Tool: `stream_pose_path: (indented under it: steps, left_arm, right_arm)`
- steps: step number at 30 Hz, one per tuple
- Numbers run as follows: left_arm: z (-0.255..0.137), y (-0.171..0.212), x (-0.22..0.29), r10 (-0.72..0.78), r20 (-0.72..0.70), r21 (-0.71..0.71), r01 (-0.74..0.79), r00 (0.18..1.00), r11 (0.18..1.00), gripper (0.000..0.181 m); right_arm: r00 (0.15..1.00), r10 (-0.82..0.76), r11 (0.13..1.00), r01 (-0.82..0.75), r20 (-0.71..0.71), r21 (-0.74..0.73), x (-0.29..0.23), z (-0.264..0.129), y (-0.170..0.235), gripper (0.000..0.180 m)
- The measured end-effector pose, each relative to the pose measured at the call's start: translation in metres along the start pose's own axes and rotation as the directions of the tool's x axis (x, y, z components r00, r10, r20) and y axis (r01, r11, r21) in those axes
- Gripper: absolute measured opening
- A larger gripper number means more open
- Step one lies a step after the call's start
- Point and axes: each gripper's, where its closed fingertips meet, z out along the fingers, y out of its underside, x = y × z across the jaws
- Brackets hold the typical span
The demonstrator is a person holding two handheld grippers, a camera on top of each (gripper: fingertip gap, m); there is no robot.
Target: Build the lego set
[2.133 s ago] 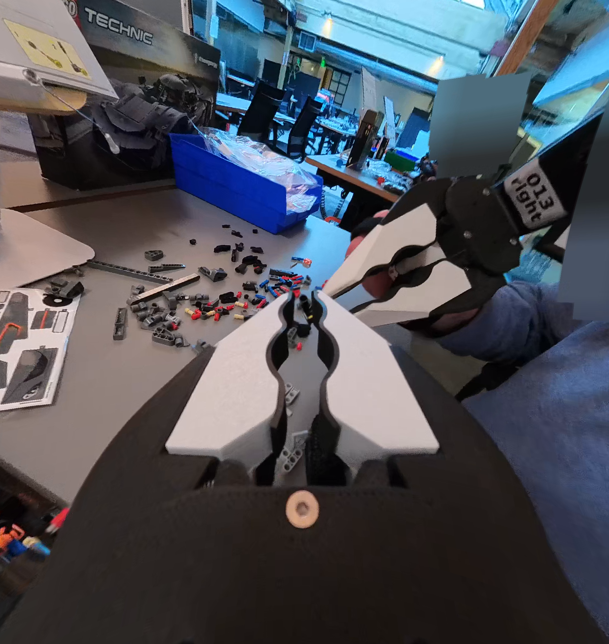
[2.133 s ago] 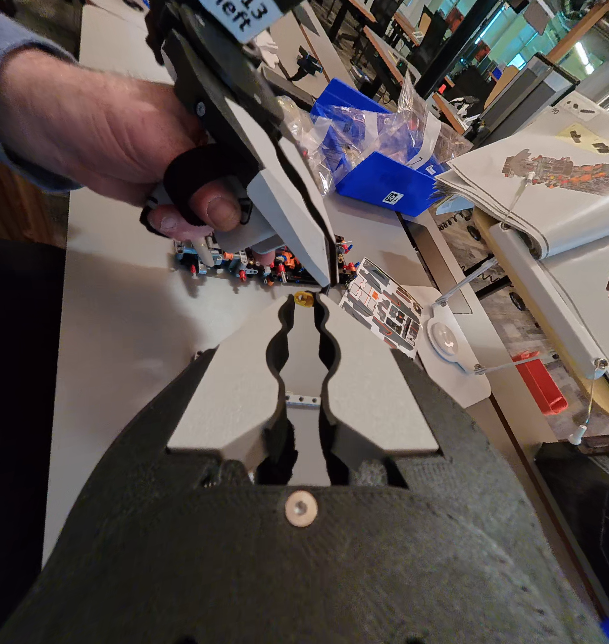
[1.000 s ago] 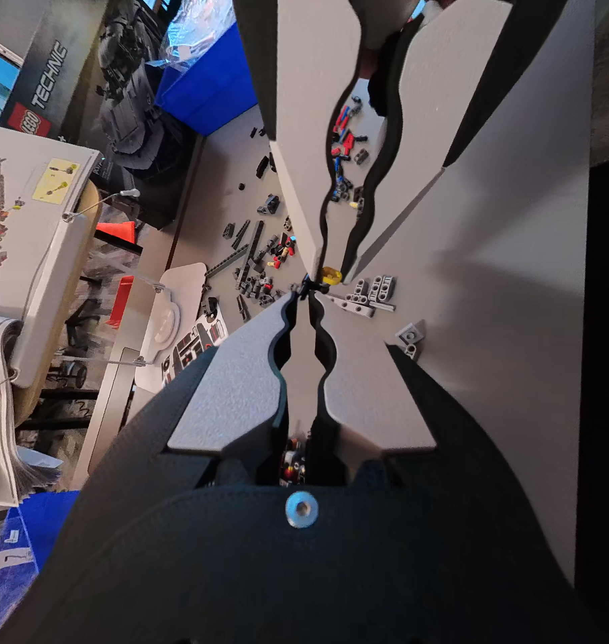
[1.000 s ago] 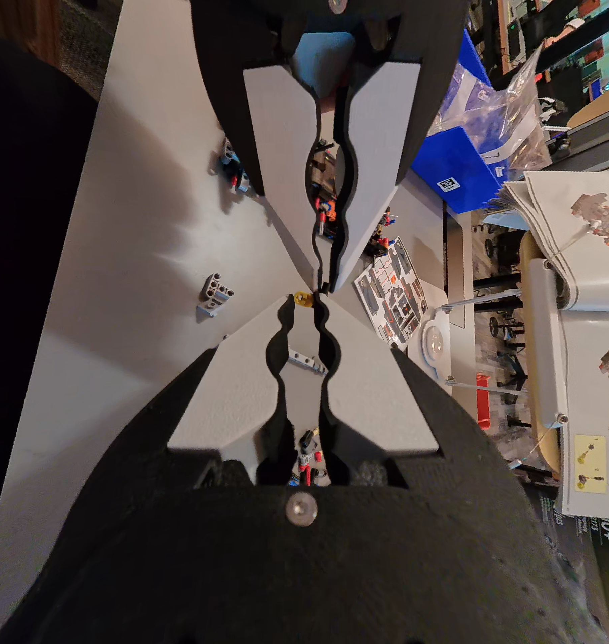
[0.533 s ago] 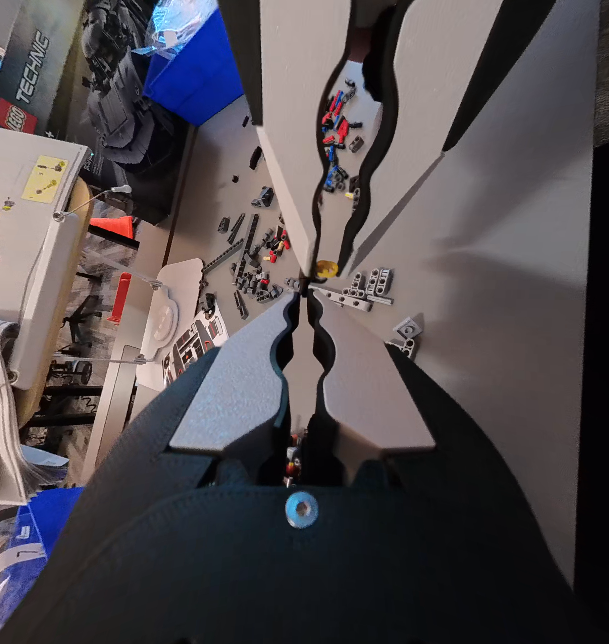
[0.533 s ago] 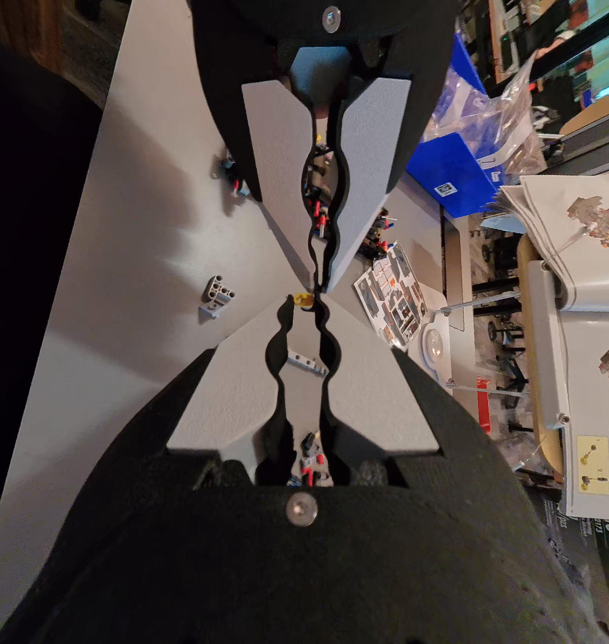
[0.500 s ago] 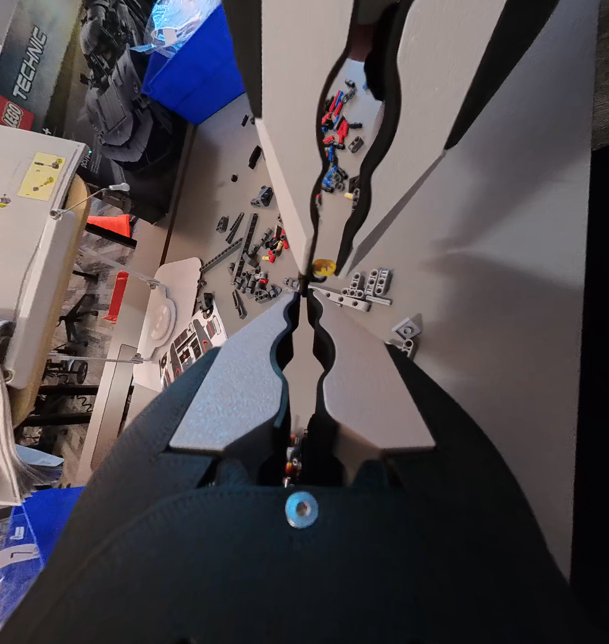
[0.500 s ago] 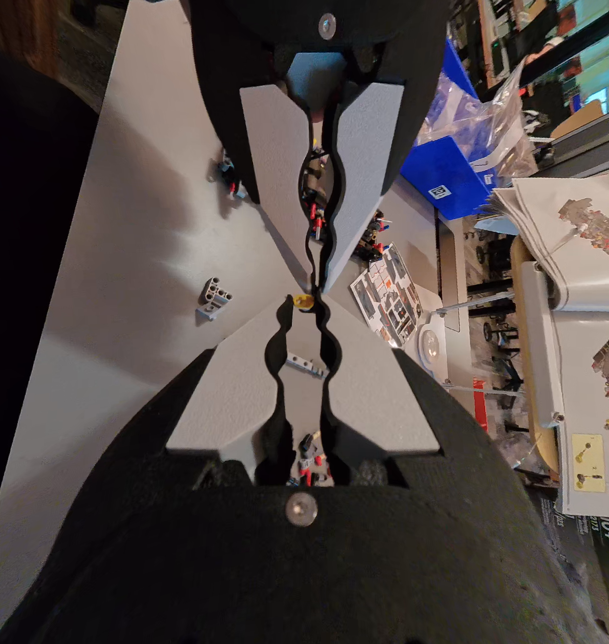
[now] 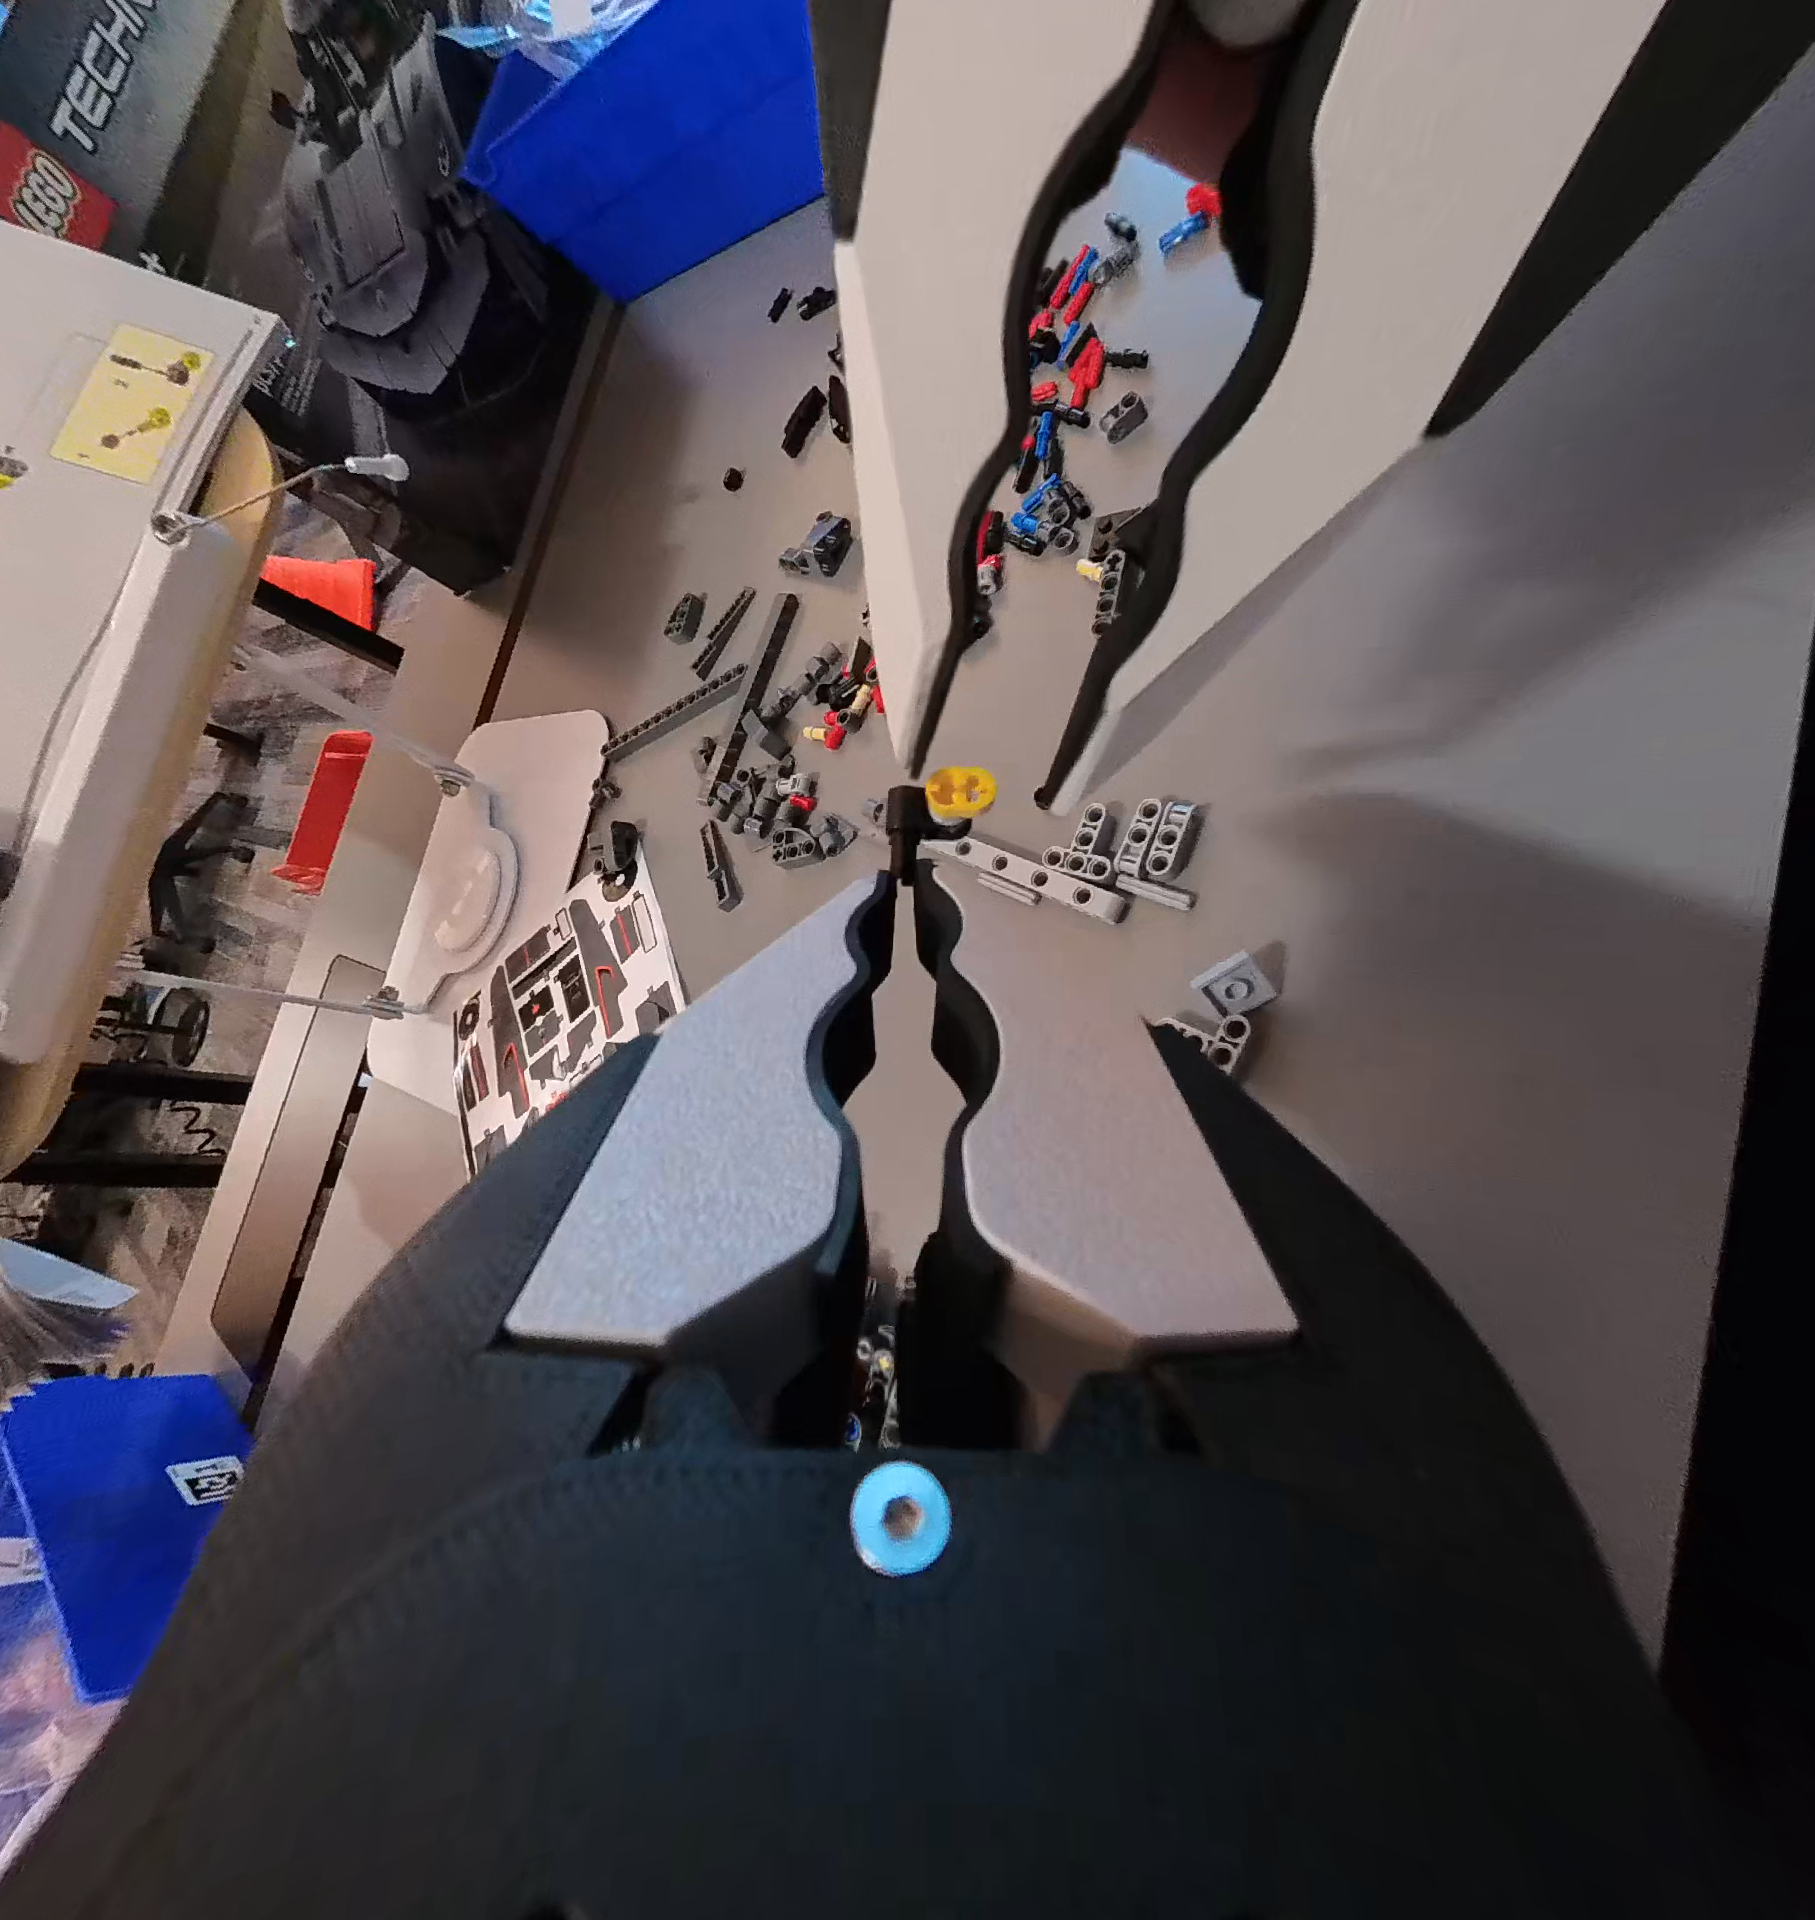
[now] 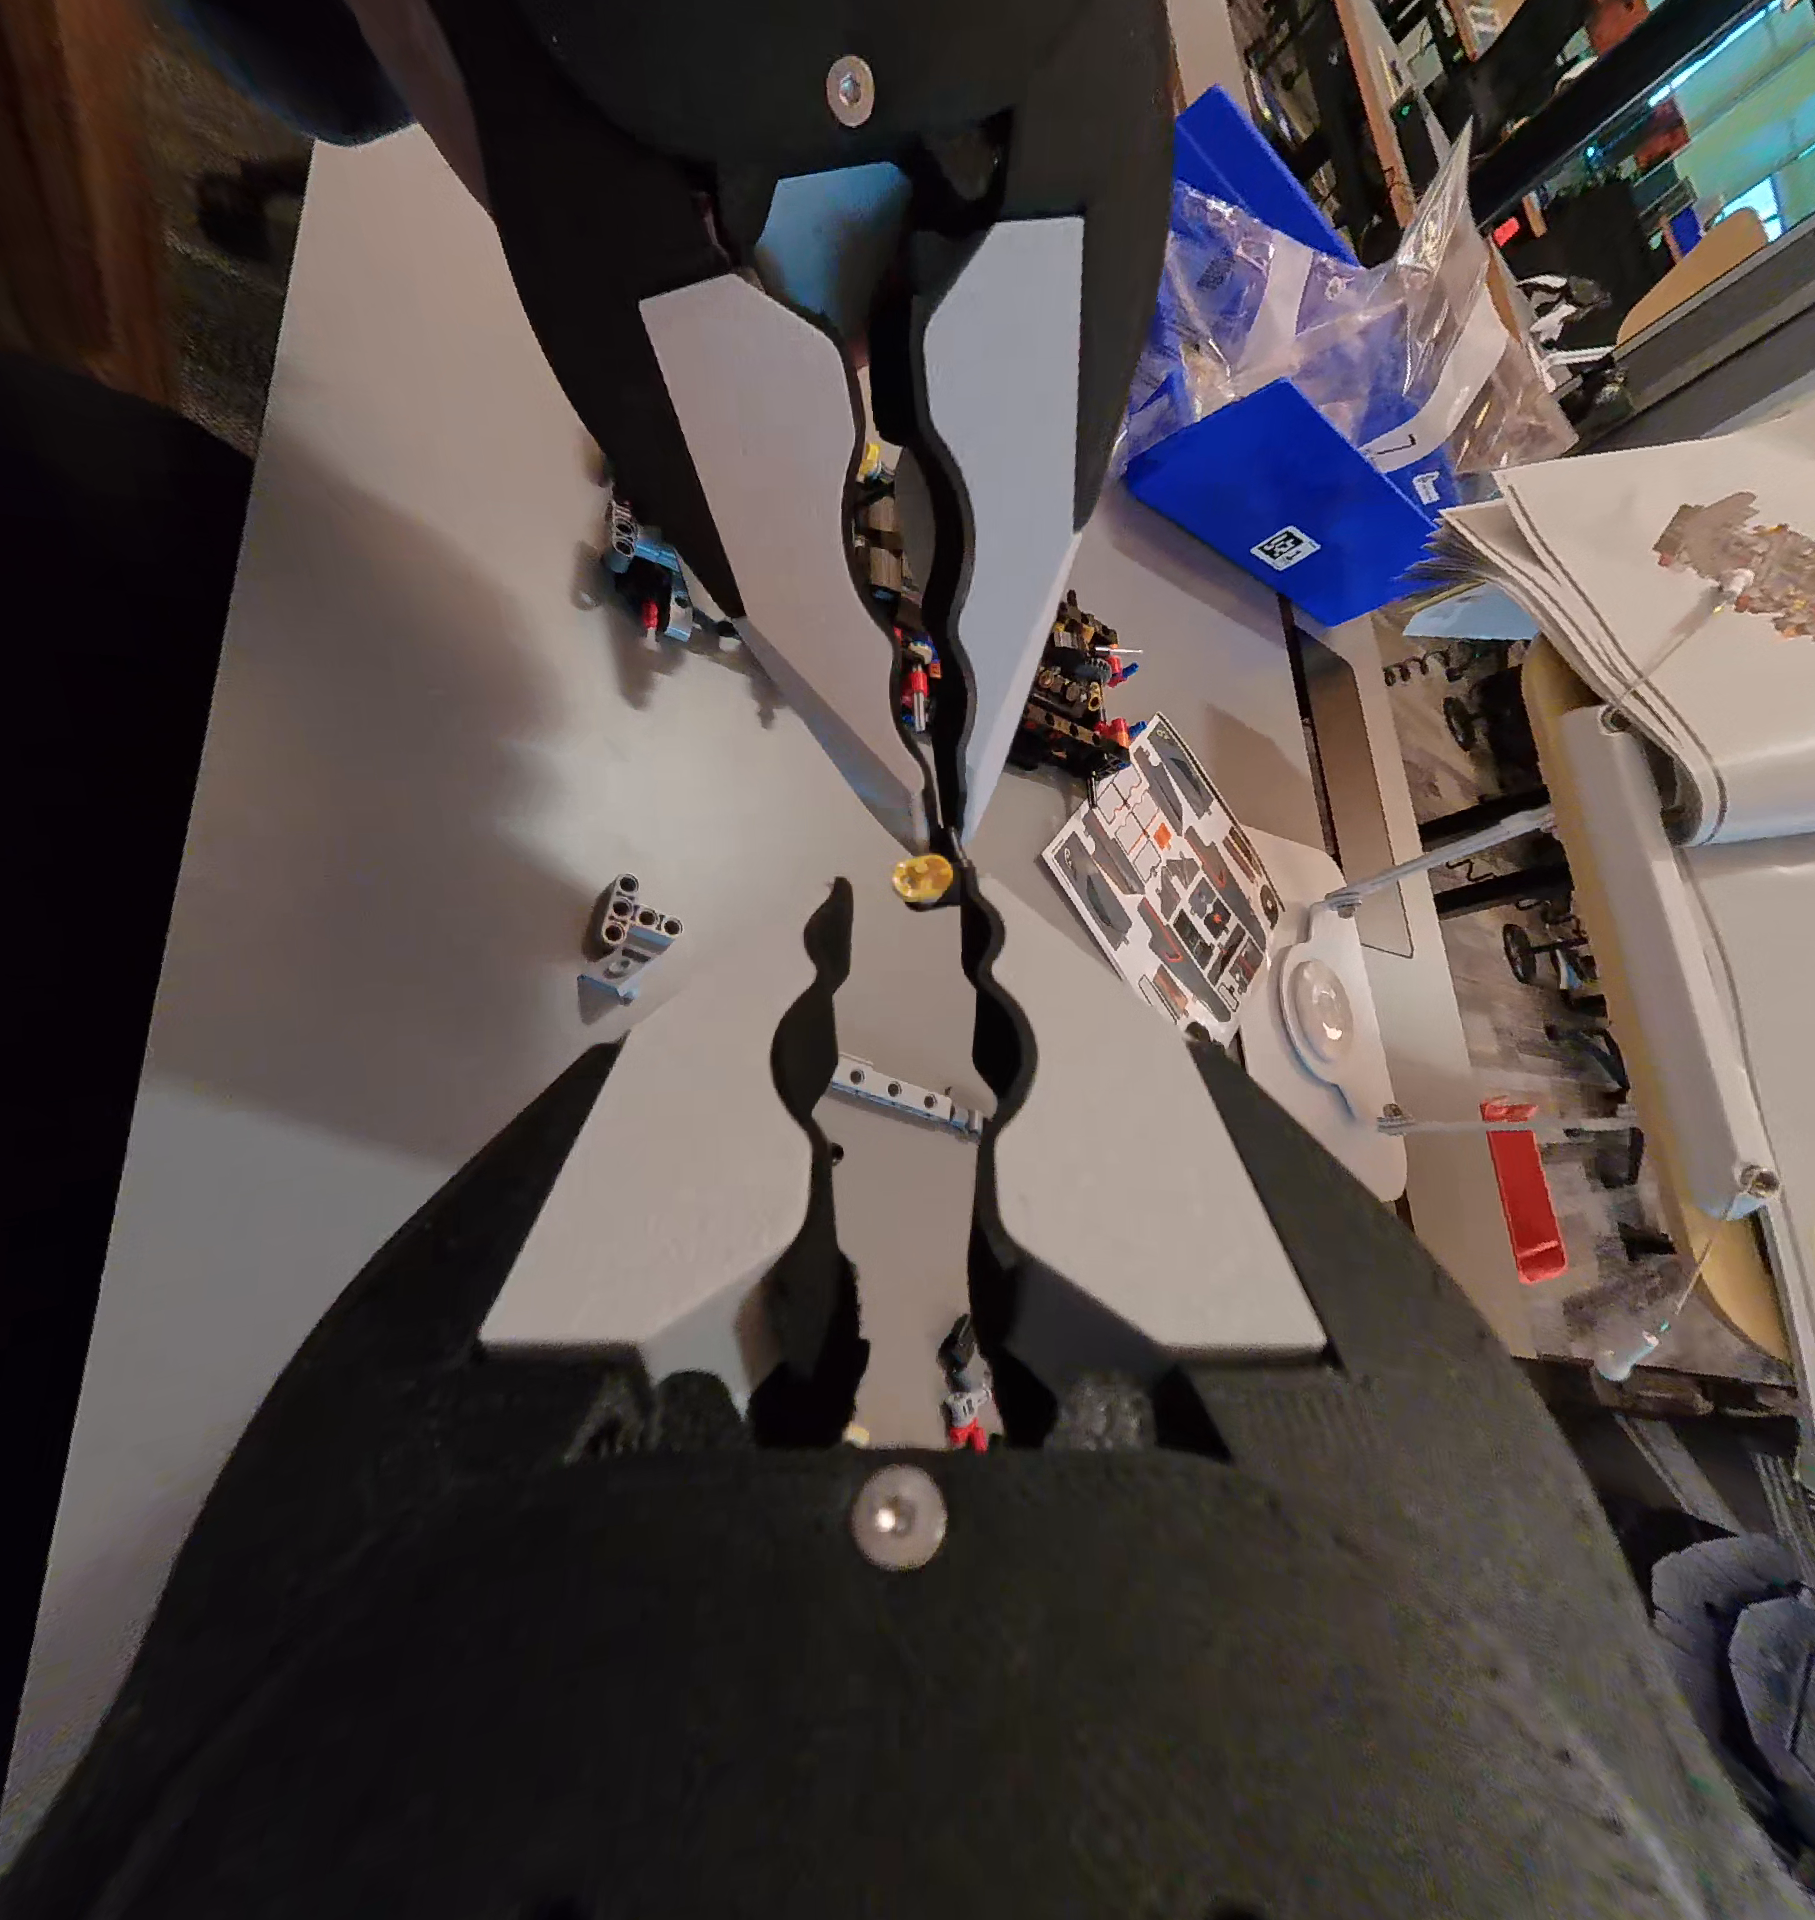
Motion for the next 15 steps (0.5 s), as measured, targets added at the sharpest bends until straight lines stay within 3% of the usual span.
stream_pose_path:
  steps: [4, 15]
  left_arm:
    - [-0.008, 0.000, 0.008, -0.020, -0.015, -0.002, 0.020, 1.000, 1.000, 0.002]
    - [-0.036, 0.036, 0.040, -0.102, 0.004, -0.046, 0.102, 0.995, 0.994, 0.002]
  right_arm:
    - [1.000, -0.027, 1.000, 0.027, -0.002, 0.012, -0.007, 0.000, -0.007, 0.008]
    - [0.993, -0.064, 0.997, 0.058, 0.098, 0.054, -0.050, 0.024, -0.028, 0.007]
